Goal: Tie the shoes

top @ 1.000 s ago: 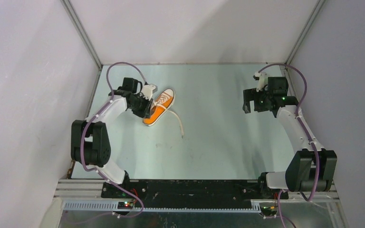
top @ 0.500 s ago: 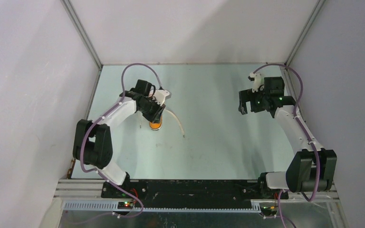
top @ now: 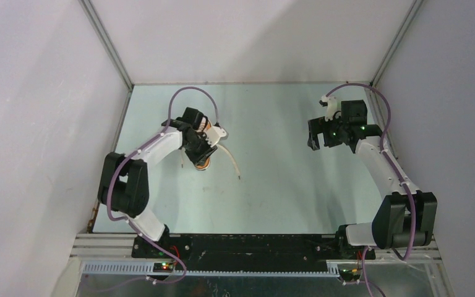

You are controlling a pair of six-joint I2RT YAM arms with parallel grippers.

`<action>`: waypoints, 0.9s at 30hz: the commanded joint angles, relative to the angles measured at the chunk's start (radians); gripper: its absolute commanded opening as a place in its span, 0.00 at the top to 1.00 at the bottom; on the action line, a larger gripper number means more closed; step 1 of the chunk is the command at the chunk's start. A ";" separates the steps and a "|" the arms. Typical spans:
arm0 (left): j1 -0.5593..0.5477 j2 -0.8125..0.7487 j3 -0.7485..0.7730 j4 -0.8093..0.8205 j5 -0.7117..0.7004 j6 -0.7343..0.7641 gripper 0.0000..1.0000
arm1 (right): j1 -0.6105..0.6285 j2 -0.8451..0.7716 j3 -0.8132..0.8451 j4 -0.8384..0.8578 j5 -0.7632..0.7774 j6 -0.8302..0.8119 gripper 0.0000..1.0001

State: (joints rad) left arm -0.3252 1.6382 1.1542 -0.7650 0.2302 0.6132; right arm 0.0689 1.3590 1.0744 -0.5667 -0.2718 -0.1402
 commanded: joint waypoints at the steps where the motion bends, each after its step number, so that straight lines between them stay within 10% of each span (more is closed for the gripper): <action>1: -0.041 0.008 0.015 -0.051 0.019 0.048 0.71 | 0.006 -0.001 0.032 0.013 -0.019 -0.013 0.02; 6: -0.110 -0.047 -0.020 -0.021 0.137 0.082 0.99 | 0.007 0.004 0.033 0.019 -0.028 -0.008 0.02; 27: -0.252 -0.209 -0.247 0.235 0.408 -0.137 1.00 | 0.169 0.133 0.050 -0.008 -0.177 -0.057 0.06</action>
State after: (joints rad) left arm -0.5396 1.4532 0.8948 -0.6327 0.5282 0.5686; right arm 0.1925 1.4742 1.0779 -0.5739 -0.4160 -0.1860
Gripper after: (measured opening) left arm 0.017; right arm 0.948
